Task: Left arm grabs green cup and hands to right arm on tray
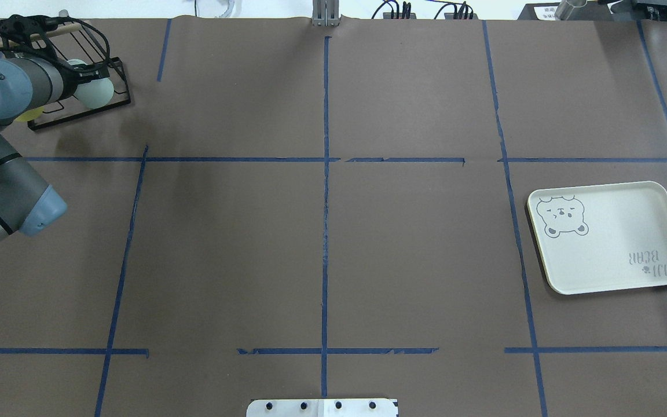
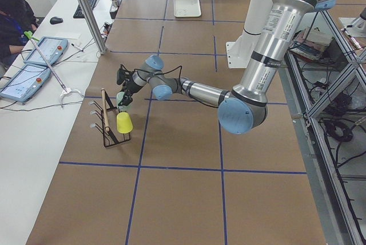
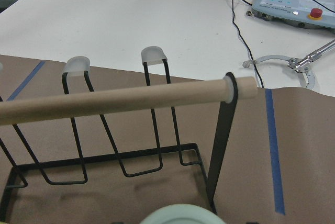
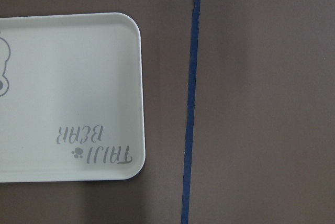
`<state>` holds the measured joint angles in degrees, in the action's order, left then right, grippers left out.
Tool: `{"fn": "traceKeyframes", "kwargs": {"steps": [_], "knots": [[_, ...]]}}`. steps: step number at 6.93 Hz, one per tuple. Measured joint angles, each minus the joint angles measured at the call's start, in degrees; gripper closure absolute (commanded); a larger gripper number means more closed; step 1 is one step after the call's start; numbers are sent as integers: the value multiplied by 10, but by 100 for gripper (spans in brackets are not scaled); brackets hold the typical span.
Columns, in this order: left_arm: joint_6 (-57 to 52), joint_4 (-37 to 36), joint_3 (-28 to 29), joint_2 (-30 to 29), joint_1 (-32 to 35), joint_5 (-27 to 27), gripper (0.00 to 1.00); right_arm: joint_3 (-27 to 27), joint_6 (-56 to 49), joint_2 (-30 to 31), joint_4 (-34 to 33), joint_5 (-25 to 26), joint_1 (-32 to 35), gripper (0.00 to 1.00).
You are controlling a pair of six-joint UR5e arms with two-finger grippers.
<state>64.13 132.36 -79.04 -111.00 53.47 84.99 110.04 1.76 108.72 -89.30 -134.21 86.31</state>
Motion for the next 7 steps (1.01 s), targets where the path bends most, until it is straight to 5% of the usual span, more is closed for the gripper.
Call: {"fn": "traceKeyframes", "kwargs": {"steps": [7], "knots": [[-17,-7,-74,34,14,0,53,0,0,0,0,0,0,0]]}}
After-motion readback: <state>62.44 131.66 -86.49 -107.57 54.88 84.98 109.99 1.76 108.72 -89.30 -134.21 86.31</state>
